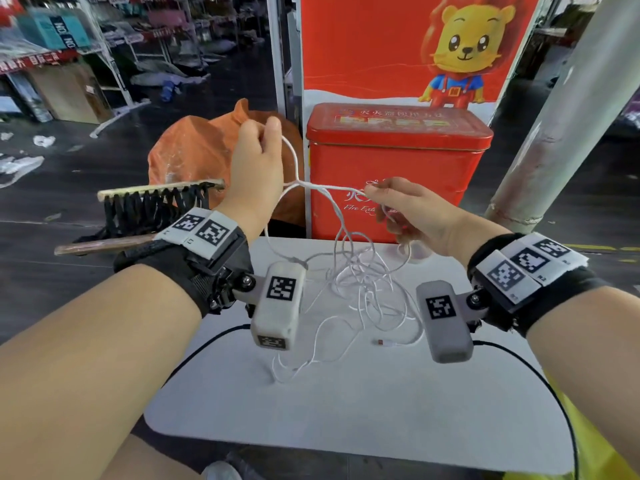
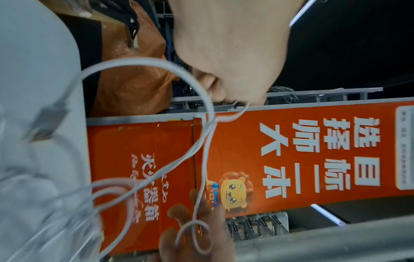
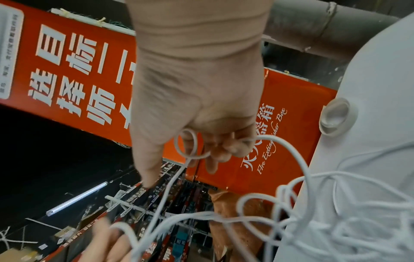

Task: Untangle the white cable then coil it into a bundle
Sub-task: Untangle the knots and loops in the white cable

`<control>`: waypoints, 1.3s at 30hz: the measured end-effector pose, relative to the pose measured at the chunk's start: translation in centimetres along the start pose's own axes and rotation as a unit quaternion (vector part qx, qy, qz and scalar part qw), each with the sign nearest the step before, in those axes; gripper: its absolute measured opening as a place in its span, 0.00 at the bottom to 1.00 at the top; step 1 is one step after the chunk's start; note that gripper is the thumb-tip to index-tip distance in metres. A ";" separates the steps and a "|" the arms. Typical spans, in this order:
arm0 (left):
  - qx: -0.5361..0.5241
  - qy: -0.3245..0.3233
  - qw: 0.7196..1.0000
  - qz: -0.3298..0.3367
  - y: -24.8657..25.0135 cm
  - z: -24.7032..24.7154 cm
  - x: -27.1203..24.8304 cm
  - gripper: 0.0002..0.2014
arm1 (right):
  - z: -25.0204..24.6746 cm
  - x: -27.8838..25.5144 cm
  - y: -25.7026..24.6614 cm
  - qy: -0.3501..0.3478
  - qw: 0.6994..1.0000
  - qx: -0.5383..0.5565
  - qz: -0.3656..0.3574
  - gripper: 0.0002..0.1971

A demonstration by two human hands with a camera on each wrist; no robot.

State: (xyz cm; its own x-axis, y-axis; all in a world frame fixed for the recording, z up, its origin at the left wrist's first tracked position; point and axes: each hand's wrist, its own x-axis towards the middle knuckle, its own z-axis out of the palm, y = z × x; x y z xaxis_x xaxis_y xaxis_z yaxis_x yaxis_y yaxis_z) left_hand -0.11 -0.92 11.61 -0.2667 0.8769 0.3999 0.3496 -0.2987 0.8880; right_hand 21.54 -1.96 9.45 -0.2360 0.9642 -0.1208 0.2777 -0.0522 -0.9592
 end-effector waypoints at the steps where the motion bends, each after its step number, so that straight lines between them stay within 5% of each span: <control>1: 0.033 -0.071 0.997 -0.006 0.2 -0.2 0.0 0.13 | -0.1 0.0 0.0 0.005 1.000 -0.019 -0.015 0.13; 3: 0.042 -0.243 0.969 -0.020 0.6 -0.1 -0.5 0.11 | 0.1 -0.1 0.0 0.002 0.997 -0.048 -0.061 0.19; 5: -0.018 -0.310 0.951 -0.008 1.1 0.3 -1.1 0.10 | 0.7 -0.1 -0.1 -0.035 0.995 -0.041 -0.086 0.23; 10: -0.028 -0.227 0.973 0.019 1.3 1.2 -1.1 0.13 | 2.1 -0.4 -0.4 -0.080 0.981 -0.163 -0.064 0.03; 14: 0.010 -0.104 0.994 -0.033 0.2 1.3 -0.9 0.14 | 1.0 0.4 0.2 -0.014 0.981 -0.183 -0.061 0.08; 19: 0.165 -0.128 0.975 -0.071 -0.9 1.5 -0.8 0.13 | 0.3 0.5 0.9 0.008 0.986 -0.154 -0.057 0.10; 23: 0.192 -0.084 0.977 0.047 -1.6 1.4 -1.1 0.14 | 0.2 0.7 0.9 0.035 0.990 -0.123 -0.056 0.08; 26: 0.225 -0.177 0.941 0.178 -1.5 1.8 -1.5 0.14 | 0.3 0.9 0.9 0.038 0.990 -0.125 -0.061 0.06; 28: 0.266 -0.243 0.911 0.203 -1.7 2.1 -1.7 0.13 | 0.3 0.8 0.8 0.031 0.990 -0.119 -0.073 0.07; 34: 0.189 -0.323 0.923 0.088 -1.6 1.9 -1.8 0.22 | 0.1 0.7 0.8 0.106 0.977 -0.114 -0.143 0.04; 39: -0.006 -0.314 0.947 -0.071 -1.6 1.8 -1.7 0.16 | 0.3 0.8 0.4 0.137 0.979 0.015 -0.149 0.04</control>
State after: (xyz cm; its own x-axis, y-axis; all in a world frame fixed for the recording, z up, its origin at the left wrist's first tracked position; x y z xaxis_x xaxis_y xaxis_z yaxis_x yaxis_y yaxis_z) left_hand 1.40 -1.29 9.06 0.2778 0.9583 0.0665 0.3384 -0.1624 0.9269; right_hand 21.17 -1.32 8.93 -0.0432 0.9712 0.2344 0.2065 0.2382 -0.9490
